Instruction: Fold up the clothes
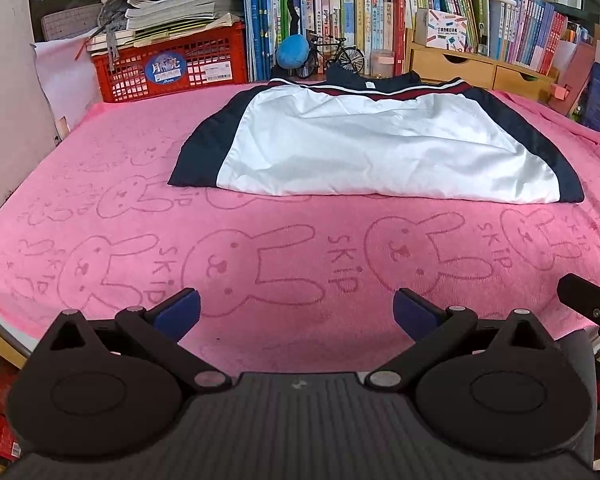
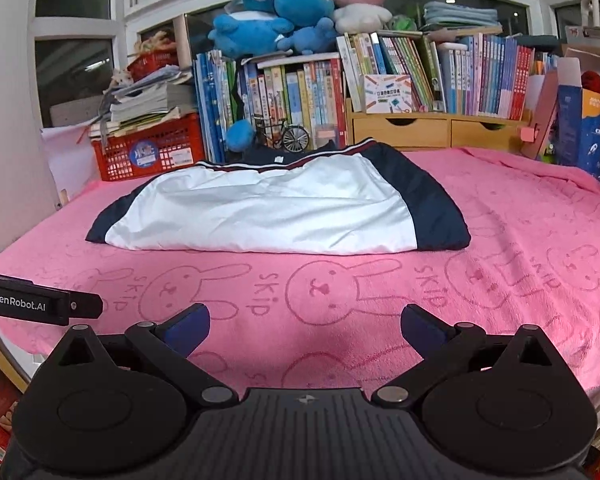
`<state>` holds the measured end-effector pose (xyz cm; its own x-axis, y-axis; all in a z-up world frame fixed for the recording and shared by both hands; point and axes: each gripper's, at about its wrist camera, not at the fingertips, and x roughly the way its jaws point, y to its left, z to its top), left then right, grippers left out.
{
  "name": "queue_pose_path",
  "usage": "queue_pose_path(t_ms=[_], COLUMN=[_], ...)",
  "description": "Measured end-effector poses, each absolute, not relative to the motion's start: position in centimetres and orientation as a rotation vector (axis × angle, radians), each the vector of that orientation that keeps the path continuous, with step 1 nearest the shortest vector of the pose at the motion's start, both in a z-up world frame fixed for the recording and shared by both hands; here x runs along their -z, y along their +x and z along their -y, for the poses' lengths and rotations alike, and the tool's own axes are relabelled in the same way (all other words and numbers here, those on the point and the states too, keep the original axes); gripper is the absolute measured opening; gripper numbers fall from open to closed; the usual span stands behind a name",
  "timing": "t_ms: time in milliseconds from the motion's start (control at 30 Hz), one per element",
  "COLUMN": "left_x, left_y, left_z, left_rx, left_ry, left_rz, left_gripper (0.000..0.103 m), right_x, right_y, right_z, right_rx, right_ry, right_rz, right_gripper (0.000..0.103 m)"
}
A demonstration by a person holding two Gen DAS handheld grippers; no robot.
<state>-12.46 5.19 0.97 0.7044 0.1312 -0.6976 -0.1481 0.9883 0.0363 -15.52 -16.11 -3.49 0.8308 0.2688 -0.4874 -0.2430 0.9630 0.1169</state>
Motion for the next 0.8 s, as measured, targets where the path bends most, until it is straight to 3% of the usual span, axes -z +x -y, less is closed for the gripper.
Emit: queue_pose_path(t_ms=[533, 800], left_x=[0.2, -1.7], left_y=[-10.0, -8.0], left_z=[-5.4, -6.7], left_rx=[-0.129, -0.123], left_ry=[-0.029, -0.031], left_rz=[-0.829, -0.729], left_gripper=[0.103, 0.103], right_x=[5.0, 5.1], right_y=[-13.7, -11.2], right_z=[17.2, 19.9], right_rx=[-0.223, -0.153], right_ry=[0.102, 0.214], right_rz=[-0.538, -0.489], right_gripper=[0.103, 0.103])
